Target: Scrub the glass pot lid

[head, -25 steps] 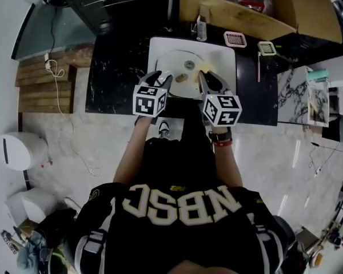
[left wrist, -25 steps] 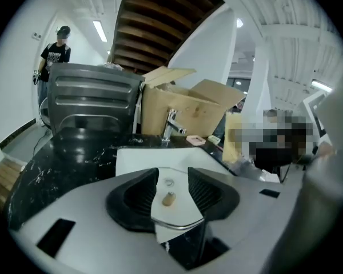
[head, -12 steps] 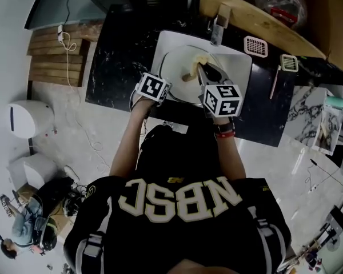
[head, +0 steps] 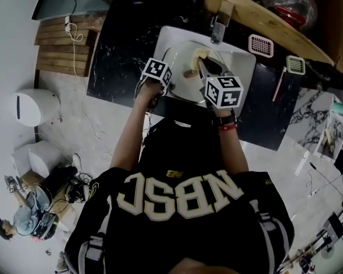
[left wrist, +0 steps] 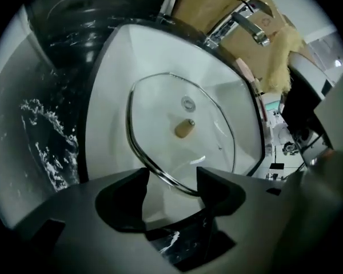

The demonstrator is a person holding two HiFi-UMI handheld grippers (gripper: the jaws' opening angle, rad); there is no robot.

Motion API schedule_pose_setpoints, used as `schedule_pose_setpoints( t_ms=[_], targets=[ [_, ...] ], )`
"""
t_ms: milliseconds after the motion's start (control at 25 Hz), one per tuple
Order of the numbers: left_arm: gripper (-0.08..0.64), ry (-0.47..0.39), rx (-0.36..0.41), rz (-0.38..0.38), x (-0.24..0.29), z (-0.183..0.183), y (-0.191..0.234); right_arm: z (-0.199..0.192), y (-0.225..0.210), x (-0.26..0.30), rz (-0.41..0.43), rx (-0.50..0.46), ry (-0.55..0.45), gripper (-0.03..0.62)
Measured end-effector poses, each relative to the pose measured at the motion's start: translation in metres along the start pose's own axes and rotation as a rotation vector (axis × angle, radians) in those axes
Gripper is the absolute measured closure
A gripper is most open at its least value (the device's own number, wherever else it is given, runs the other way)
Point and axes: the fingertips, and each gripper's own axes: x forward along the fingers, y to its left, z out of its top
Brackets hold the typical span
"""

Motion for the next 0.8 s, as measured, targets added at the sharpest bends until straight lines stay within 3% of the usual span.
schedule_pose_setpoints(
  t_ms=[240,360,480,520,680,800],
  targets=[
    [0.273,0.04,-0.142,0.014,0.012,0.009,0.009,0.002,0.005,0.003,0.018,-0.006,0.013,0.538],
    [0.278,0.045,-0.164,0.053,0.014,0.01,0.015,-0.001,0.003,0.004,0.02,-0.005,0.017,0.538],
    [0.376,0.043,-0.165,0.111,0.013,0.011,0.023,-0.005,-0.002,0.004,0.015,0.003,0.02,0.538],
    [0.377,0.041,-0.164,0.12,0.012,0.011,0.024,-0.006,-0.003,0.003,0.01,0.007,0.02,0.538],
    [0.393,0.028,-0.163,0.112,0.011,0.013,0.026,-0.009,-0.011,0.001,-0.008,0.022,0.02,0.538],
    [0.423,-0.052,-0.218,0.055,0.005,0.021,0.025,-0.009,-0.017,-0.002,-0.023,0.027,0.017,0.538]
  ],
)
